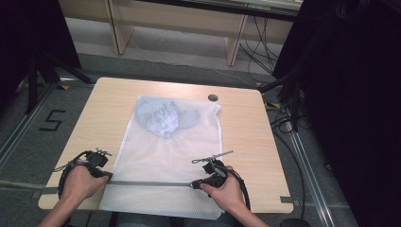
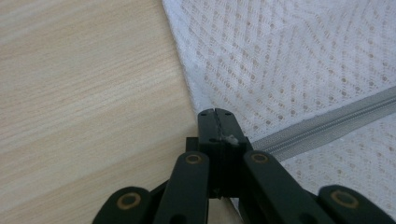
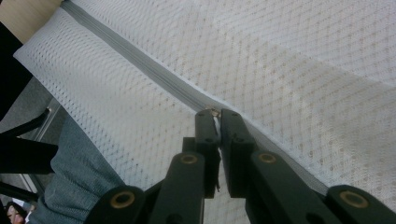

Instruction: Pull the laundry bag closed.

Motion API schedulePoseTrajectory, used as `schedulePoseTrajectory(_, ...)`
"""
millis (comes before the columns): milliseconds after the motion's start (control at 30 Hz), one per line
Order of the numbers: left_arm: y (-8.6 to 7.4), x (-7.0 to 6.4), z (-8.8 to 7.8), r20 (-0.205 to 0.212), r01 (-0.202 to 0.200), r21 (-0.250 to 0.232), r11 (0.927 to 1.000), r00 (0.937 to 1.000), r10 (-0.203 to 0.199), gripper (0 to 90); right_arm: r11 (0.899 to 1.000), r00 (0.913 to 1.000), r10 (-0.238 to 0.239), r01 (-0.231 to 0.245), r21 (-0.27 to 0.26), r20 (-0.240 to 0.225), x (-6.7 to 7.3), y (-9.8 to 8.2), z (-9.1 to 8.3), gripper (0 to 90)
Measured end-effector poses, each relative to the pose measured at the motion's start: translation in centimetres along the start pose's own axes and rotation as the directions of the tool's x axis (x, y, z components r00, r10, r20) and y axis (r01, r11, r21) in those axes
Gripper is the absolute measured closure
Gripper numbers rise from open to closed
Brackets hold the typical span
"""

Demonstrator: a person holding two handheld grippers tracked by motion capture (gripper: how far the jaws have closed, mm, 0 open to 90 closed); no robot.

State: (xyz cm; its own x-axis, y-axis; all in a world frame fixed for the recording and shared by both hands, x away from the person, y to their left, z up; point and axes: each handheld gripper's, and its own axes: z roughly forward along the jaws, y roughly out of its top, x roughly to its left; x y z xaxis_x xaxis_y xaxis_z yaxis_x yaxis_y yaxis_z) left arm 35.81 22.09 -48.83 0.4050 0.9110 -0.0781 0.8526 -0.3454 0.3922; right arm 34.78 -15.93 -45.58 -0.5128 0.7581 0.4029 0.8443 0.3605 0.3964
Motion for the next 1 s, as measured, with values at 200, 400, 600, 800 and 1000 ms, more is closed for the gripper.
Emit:
schedulePoseTrajectory(200, 0.01, 0.02, -0.01, 0.000, 0.000, 0.002, 1.0000, 1.0000, 0.000, 90.0, 1.000, 0.9995, -0.030, 0.030, -0.003, 0.007, -0.46, 0.02, -0.02, 87.1)
schedulePoseTrajectory(400, 0.01, 0.02, -0.02, 0.000, 0.001, 0.003, 1.0000, 1.0000, -0.001, 90.0, 0.999, 0.9993, -0.034, 0.034, -0.015, 0.016, -0.64, -0.11, -0.14, 87.1)
schedulePoseTrajectory(600, 0.01, 0.00, -0.01, 0.001, 0.005, 0.001, 1.0000, 1.0000, -0.005, 90.0, 1.000, 0.9997, -0.025, 0.025, -0.010, -0.002, -0.85, -0.22, -0.31, 87.1)
schedulePoseTrajectory(800, 0.02, 0.03, -0.02, 0.001, 0.002, 0.004, 1.0000, 1.0000, -0.002, 90.0, 1.000, 0.9999, -0.010, 0.010, -0.007, 0.012, -1.00, -0.36, -0.45, 87.1)
schedulePoseTrajectory(1000, 0.00, -0.06, 0.04, 0.005, 0.017, -0.005, 0.9998, 0.9998, -0.017, 90.0, 1.000, 0.9998, -0.010, 0.011, -0.008, 0.020, -1.31, -0.48, -0.61, 87.1)
